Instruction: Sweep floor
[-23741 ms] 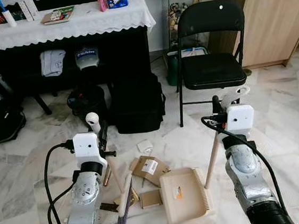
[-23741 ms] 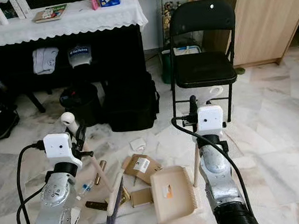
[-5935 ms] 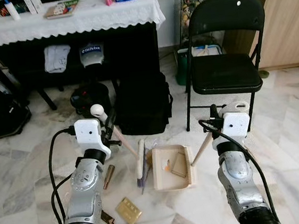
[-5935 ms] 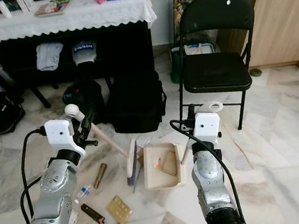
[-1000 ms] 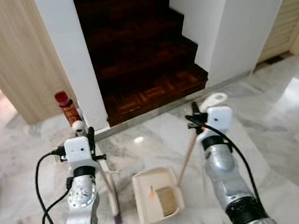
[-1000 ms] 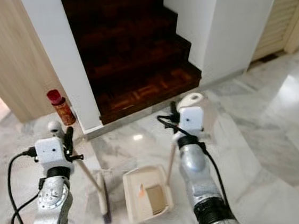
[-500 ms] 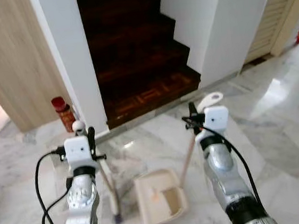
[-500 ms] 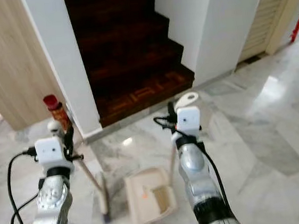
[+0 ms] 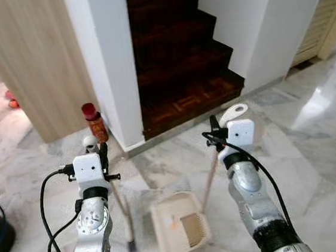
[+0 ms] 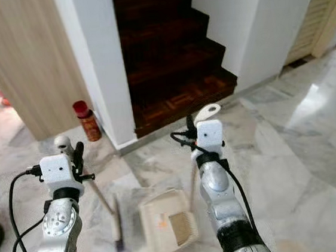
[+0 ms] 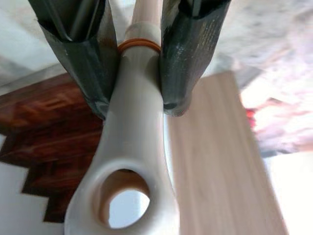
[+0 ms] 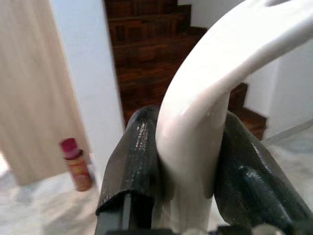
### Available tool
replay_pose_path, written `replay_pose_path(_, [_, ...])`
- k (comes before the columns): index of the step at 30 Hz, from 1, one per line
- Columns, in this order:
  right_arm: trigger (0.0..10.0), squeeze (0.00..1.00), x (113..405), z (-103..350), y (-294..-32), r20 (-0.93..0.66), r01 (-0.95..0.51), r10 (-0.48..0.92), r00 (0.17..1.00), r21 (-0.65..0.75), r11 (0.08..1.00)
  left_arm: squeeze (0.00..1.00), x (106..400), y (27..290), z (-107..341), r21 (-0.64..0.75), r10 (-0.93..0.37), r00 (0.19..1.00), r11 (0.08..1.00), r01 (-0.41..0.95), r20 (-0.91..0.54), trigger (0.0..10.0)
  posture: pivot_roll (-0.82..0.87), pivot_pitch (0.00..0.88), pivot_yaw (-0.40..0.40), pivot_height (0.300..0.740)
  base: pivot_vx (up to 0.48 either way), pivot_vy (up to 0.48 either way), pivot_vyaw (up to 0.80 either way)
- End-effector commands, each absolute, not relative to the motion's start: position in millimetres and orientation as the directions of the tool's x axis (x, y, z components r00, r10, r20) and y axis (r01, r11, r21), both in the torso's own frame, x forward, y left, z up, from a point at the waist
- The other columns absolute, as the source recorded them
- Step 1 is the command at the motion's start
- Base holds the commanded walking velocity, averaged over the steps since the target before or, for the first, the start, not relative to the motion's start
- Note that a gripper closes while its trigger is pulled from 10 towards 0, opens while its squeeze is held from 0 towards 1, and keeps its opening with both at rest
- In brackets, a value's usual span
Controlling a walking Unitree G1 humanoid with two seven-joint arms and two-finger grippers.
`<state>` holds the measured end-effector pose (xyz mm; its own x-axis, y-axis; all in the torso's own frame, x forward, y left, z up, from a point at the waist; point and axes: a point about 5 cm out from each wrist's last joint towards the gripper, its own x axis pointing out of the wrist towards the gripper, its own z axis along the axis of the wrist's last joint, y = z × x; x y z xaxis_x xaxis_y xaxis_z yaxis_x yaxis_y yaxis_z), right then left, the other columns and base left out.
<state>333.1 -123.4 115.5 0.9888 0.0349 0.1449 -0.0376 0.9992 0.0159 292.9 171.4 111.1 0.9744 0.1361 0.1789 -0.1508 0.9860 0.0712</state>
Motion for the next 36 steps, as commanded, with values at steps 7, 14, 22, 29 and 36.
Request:
replay_pose_path(7, [10.0, 0.00, 334.7, 124.3, -124.4, 0.187, -0.032, 0.028, 0.982, 0.019, 0.999, 0.00, 293.7, 167.1, 118.8, 0.058, 0.130, 0.968, 0.988, -0.145, 0.212, 10.0, 0.12, 0.023, -0.012, 0.740, 0.000, 0.456, 0.80])
replay_pose_path(14, [10.0, 0.00, 334.6, 124.1, -125.5, 0.185, -0.029, 0.026, 0.982, 0.017, 0.999, 0.00, 293.4, 167.1, 119.0, 0.056, 0.132, 0.968, 0.987, -0.147, 0.212, 10.0, 0.12, 0.034, -0.013, 0.740, 0.000, 0.445, 0.80])
replay_pose_path(22, [10.0, 0.00, 334.7, 122.5, -124.1, 0.174, -0.035, 0.028, 0.984, 0.035, 0.999, 0.00, 293.4, 167.2, 118.9, 0.056, 0.133, 0.969, 0.988, -0.147, 0.209, 10.0, 0.13, 0.041, -0.014, 0.740, 0.000, 0.441, 0.28])
replay_pose_path(29, [10.0, 0.00, 334.8, 122.3, -124.5, 0.171, -0.038, 0.032, 0.985, 0.035, 0.999, 0.00, 292.9, 166.0, 118.5, 0.054, 0.134, 0.969, 0.988, -0.148, 0.207, 10.0, 0.13, 0.045, -0.015, 0.740, 0.000, 0.434, 0.00])
replay_pose_path(36, [10.0, 0.00, 334.6, 122.0, -124.6, 0.169, -0.037, 0.031, 0.985, 0.032, 0.999, 0.00, 292.6, 165.1, 118.1, 0.051, 0.130, 0.970, 0.988, -0.144, 0.205, 10.0, 0.13, 0.048, -0.015, 0.740, 0.000, 0.426, 0.00])
